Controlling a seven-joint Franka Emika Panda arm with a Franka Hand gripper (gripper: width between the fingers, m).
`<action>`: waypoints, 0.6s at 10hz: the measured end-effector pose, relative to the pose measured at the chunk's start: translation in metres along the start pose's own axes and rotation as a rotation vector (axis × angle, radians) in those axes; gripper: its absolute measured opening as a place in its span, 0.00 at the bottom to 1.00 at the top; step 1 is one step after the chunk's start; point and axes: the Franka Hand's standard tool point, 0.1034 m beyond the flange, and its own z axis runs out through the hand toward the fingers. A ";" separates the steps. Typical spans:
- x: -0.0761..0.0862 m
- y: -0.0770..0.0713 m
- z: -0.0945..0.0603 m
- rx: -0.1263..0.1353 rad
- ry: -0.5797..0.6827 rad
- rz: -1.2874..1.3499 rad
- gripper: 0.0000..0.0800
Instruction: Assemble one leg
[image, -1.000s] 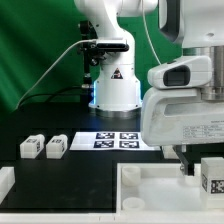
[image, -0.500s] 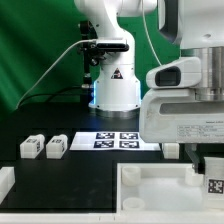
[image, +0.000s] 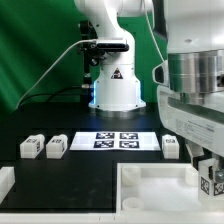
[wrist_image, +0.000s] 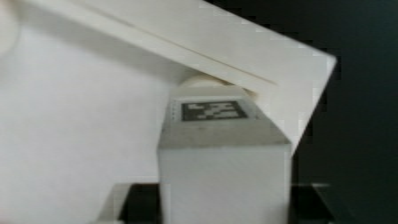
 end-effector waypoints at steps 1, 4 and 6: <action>0.000 0.000 0.000 0.000 -0.004 0.057 0.36; 0.001 0.001 0.001 -0.001 -0.003 0.068 0.42; -0.001 0.003 0.003 -0.010 0.002 -0.083 0.65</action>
Offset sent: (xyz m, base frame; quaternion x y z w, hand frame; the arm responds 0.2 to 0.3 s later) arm 0.0000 0.0000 0.0000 0.0000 0.0000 -0.0899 0.9960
